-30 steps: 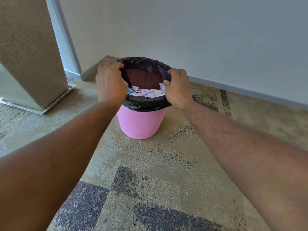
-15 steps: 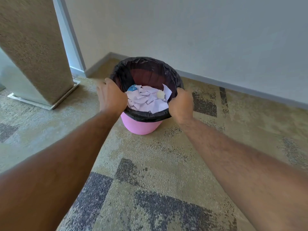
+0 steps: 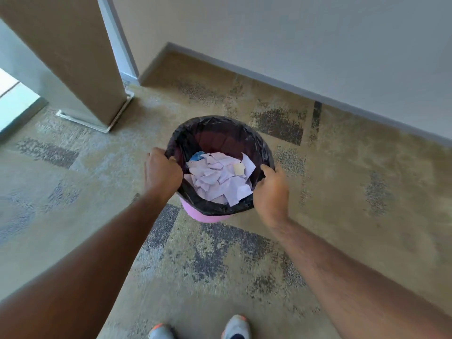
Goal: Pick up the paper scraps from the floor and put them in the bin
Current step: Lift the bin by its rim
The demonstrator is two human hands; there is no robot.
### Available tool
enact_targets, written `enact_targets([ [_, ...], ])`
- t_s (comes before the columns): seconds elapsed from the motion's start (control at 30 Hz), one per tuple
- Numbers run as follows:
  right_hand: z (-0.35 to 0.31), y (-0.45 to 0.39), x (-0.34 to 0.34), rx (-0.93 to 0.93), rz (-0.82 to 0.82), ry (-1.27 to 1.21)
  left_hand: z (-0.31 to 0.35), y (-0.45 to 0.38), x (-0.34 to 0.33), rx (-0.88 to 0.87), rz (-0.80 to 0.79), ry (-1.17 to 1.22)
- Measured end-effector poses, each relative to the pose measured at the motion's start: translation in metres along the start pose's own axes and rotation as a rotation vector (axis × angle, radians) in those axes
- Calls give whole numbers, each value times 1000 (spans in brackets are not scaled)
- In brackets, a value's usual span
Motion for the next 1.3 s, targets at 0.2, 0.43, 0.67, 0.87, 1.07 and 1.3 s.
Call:
enact_targets([
  [0.2,-27,26,84,-5,-77,-4,20,72,52,145,-121,8],
  [0.43,-50,40,147,-24,-160,19,56,131,94,223,-85,39],
  [0.67,-58,12,159,-16,-158,4,86,117,95,231,-46,54],
  [0.87,-65,-43,145,19,-133,35,108,62,81,212,-20,46],
  [1.07,-81,-118,123,11,-155,58,135,-8,73,201,-15,81],
  [1.3,-106,-208,106,-2,-218,134,174,-82,85,235,-111,151],
])
Point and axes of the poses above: each hand's wrist, its own y-axis away from the middle knuckle, its own x-axis out of the back of the hand, z = x × y, the point moved 6 cm from there along -y, towards the middle knuckle, and after that the axes turned 2 degrees about x, right-handed, at the moved point
